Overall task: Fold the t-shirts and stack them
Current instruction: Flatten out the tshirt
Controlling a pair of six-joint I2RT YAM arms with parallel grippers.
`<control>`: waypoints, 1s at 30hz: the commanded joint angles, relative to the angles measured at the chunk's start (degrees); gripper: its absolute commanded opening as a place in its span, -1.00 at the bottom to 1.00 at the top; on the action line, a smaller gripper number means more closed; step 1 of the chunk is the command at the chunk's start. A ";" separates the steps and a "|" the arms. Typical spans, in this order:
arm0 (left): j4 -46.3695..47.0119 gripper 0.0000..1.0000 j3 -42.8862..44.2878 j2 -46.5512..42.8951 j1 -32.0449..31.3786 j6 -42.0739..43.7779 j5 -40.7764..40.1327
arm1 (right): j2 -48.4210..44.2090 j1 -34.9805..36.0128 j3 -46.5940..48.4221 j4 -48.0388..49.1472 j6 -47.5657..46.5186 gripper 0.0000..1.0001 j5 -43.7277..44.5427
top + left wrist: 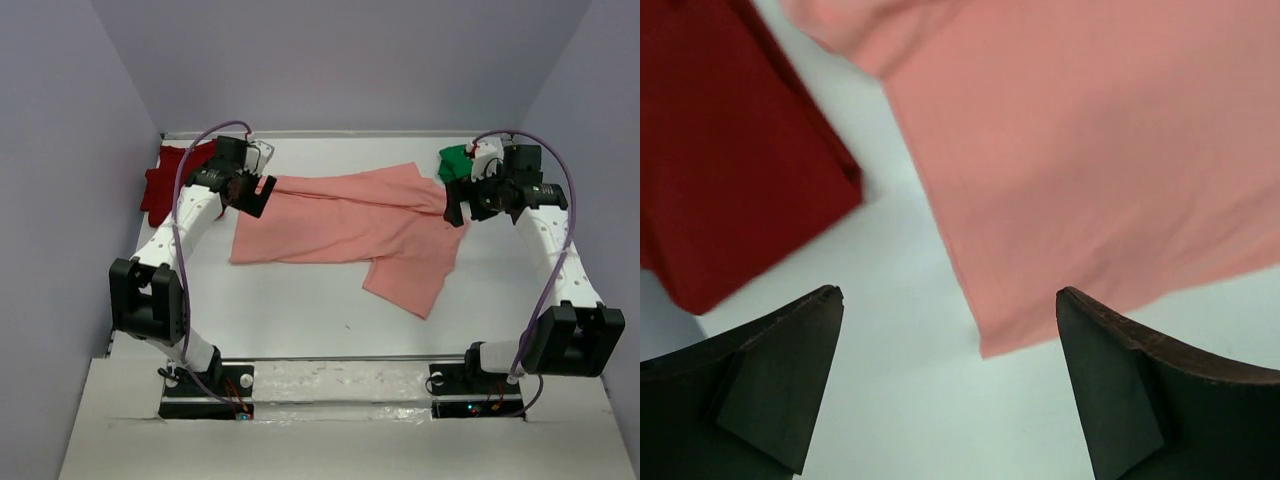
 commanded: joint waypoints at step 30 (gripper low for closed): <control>-4.74 0.98 -20.04 5.17 0.26 0.94 -4.29 | 9.21 -0.34 -10.07 -8.86 1.33 0.95 -2.64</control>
